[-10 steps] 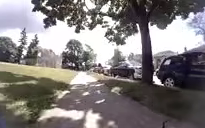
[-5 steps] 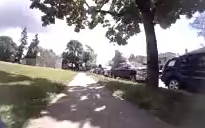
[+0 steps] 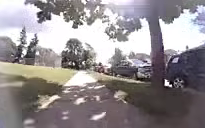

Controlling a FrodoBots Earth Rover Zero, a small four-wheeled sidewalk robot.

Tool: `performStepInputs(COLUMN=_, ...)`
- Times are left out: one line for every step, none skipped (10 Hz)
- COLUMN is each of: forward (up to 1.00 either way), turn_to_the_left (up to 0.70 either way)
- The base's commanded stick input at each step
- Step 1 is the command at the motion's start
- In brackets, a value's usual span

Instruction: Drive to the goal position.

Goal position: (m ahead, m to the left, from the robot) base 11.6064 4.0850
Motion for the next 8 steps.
performStepInputs(forward=0.70, turn_to_the_left=0.00)
performStepInputs(forward=0.70, turn_to_the_left=0.00)
performStepInputs(forward=0.70, turn_to_the_left=0.00)
performStepInputs(forward=0.70, turn_to_the_left=0.00)
performStepInputs(forward=0.70, turn_to_the_left=0.00)
performStepInputs(forward=0.70, turn_to_the_left=0.00)
performStepInputs(forward=0.70, turn_to_the_left=0.24)
performStepInputs(forward=0.70, turn_to_the_left=0.35)
